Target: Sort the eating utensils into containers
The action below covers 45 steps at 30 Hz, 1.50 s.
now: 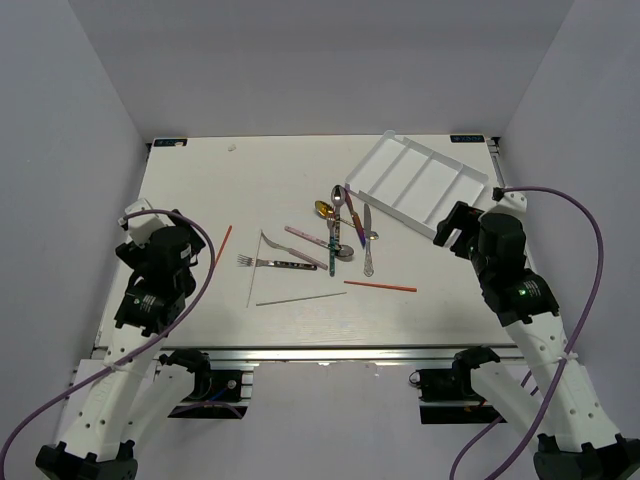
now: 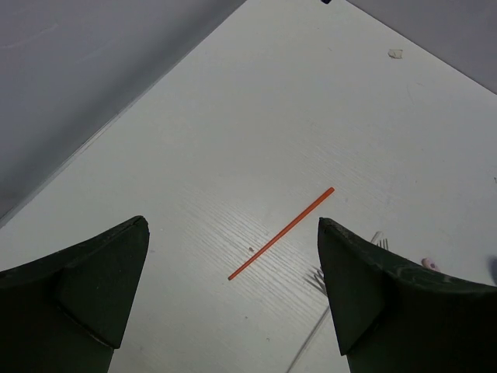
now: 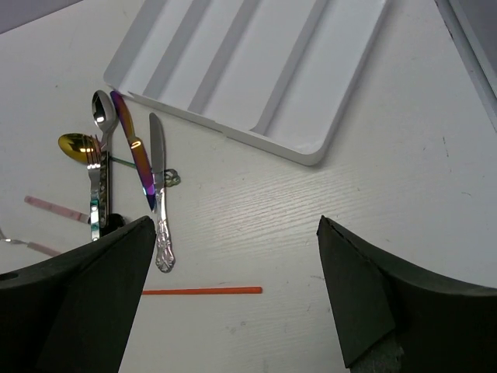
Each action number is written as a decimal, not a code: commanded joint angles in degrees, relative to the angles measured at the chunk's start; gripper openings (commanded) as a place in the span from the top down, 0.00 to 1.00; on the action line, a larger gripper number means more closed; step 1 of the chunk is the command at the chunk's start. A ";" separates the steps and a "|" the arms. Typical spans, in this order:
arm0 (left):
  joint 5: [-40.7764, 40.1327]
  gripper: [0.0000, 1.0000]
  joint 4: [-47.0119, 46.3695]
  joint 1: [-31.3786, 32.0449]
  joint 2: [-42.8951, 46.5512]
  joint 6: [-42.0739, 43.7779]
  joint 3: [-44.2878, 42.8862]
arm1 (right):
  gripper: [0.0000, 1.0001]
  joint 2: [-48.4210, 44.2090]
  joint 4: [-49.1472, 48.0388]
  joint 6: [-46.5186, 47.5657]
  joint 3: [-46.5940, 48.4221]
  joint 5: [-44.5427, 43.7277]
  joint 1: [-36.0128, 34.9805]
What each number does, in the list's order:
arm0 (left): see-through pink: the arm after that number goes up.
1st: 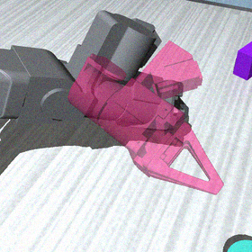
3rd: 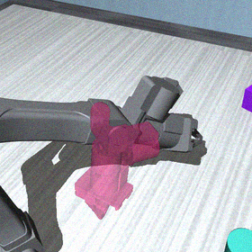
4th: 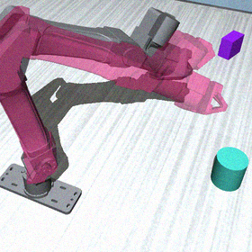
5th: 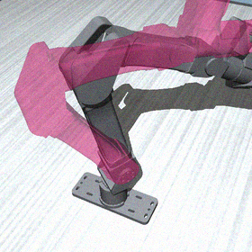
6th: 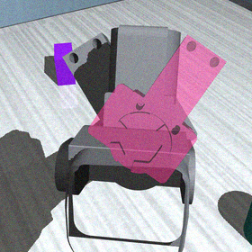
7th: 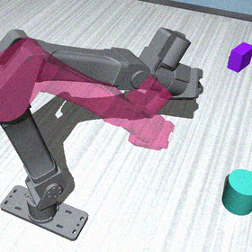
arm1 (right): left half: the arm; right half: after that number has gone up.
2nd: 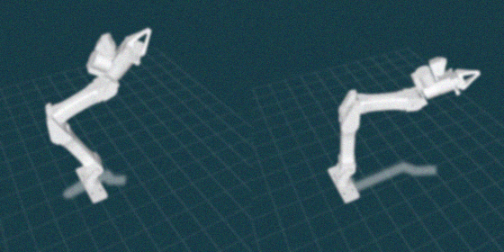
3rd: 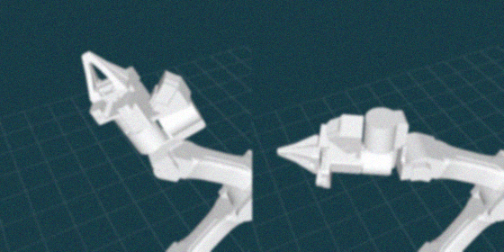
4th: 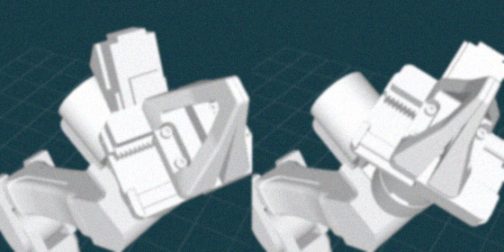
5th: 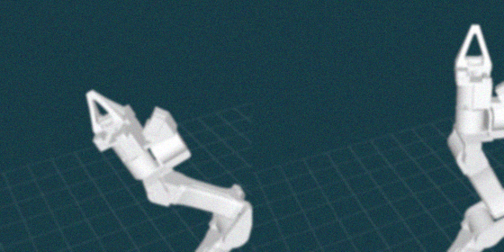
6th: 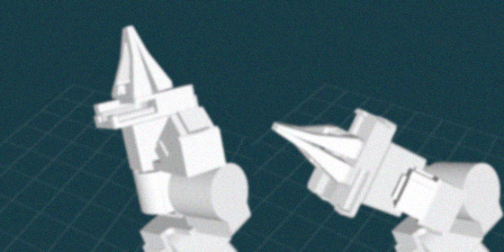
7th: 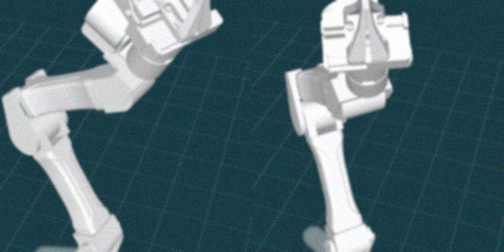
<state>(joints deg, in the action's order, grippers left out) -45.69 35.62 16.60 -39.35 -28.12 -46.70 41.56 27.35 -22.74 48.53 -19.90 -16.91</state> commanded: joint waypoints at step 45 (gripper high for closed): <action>9.22 0.02 -3.01 -1.13 -0.11 2.45 -0.06 | 0.64 64.52 -6.61 -2.66 22.13 3.81 -16.84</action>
<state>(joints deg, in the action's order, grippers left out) -37.56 33.80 15.86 -39.24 -26.15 -46.65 105.49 22.15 -26.11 71.35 -16.32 -33.41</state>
